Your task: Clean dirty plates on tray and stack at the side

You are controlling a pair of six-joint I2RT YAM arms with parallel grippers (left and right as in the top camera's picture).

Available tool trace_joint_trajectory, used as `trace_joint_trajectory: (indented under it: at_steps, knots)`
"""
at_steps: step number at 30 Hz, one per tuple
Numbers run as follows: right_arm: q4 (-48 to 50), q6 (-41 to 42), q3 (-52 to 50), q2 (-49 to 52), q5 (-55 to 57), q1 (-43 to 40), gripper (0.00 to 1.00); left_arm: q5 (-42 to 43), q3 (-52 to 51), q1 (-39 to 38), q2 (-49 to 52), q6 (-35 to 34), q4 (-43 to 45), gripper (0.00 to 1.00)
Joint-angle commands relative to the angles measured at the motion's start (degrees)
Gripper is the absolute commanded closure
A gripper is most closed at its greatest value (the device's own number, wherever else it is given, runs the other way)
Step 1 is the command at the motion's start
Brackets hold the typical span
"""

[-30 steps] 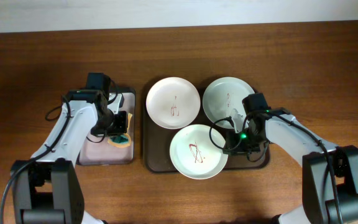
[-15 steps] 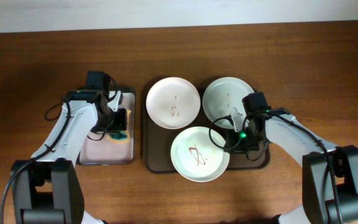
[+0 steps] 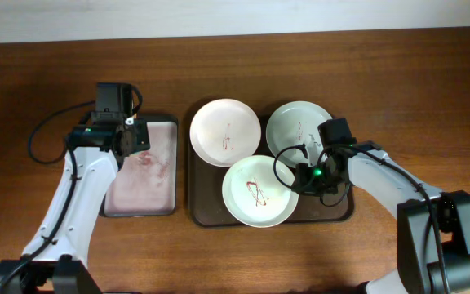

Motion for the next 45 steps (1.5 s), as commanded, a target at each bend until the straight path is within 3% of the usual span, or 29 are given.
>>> trace_joint_trajectory:
  at_steps: [1, 20, 27, 33, 45]
  knots:
    - [0.20, 0.52, 0.81, 0.31, -0.09, 0.42, 0.96, -1.46, 1.22, -0.28, -1.31, -0.96, 0.35, 1.00]
    - [0.17, 0.55, 0.81, 0.31, -0.11, 0.42, 0.96, -0.90, 1.14, -1.42, -1.31, -1.38, 0.31, 1.00]
    - [0.17, 0.55, 0.81, 0.31, -0.13, 0.42, 0.96, 1.86, -6.45, -1.73, -1.20, -3.08, 2.51, 1.00]
    - [0.13, 0.55, 0.81, 0.31, -0.15, 0.42, 0.96, 11.30, -13.86, -1.77, -1.18, -3.08, 8.07, 1.00]
    - [-0.07, 0.55, 0.81, 0.31, -0.15, 0.42, 0.96, 20.37, -21.44, -1.79, -1.18, -3.06, 13.99, 1.00]
